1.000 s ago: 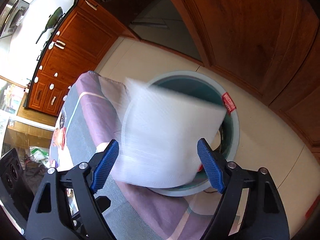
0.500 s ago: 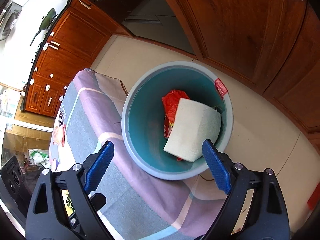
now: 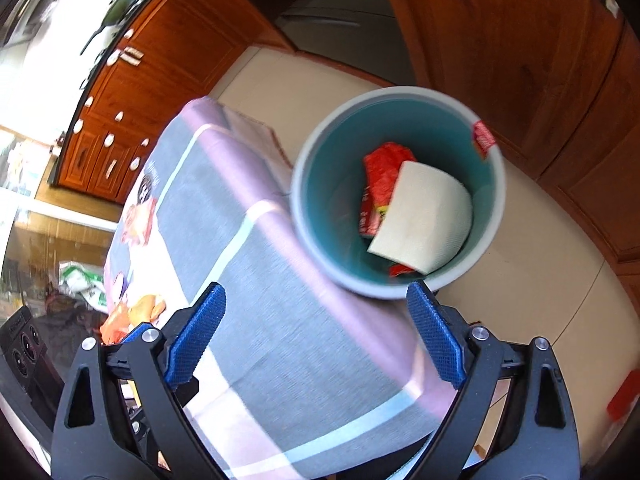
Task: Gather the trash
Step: 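Move both grippers back to the table and grasp the yellow sponge with the left gripper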
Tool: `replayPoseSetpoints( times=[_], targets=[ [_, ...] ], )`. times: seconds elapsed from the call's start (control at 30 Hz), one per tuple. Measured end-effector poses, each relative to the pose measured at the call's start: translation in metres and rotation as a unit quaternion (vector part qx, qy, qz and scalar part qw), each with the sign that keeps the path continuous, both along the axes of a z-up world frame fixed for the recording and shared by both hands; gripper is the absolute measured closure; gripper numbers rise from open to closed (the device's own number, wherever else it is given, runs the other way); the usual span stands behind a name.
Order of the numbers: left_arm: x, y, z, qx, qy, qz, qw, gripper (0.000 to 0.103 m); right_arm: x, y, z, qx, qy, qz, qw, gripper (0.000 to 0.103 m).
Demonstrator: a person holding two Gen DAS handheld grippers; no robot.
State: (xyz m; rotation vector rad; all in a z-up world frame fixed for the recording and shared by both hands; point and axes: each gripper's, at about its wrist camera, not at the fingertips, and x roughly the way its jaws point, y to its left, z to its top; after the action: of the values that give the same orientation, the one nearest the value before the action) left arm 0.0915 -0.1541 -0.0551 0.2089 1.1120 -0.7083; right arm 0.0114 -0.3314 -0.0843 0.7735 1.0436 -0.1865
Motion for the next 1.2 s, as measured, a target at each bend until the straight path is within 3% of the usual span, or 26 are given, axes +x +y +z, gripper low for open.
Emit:
replayPoseSetpoints(
  times=[0.37,0.6,0.87,1.0,1.07,1.2],
  targets=[
    [-0.012,0.096,0.016,0.002,-0.016,0.071,0.9974,0.004,0.009,0.088,0.018,-0.007,0.003,0.069,0.998,0.013],
    [-0.016,0.169,0.016,0.004,-0.015,0.132,0.9912,0.004,0.021,0.147,0.023,-0.022,0.013,0.115,0.993,0.013],
    [-0.006,0.253,0.0,0.029,-0.002,0.227,0.9734,0.004,0.043,0.208,0.015,-0.028,0.031,0.168,0.985,0.013],
    [0.001,0.287,-0.014,0.033,0.014,0.277,0.9602,0.004,0.055,0.228,0.006,-0.026,0.042,0.185,0.981,0.013],
    [0.005,0.298,-0.023,0.031,0.026,0.301,0.9529,0.004,0.06,0.233,0.001,-0.026,0.048,0.189,0.98,0.013],
    [0.015,0.305,-0.043,0.021,0.055,0.317,0.9466,0.004,0.071,0.239,-0.009,-0.02,0.059,0.19,0.98,0.013]
  ],
)
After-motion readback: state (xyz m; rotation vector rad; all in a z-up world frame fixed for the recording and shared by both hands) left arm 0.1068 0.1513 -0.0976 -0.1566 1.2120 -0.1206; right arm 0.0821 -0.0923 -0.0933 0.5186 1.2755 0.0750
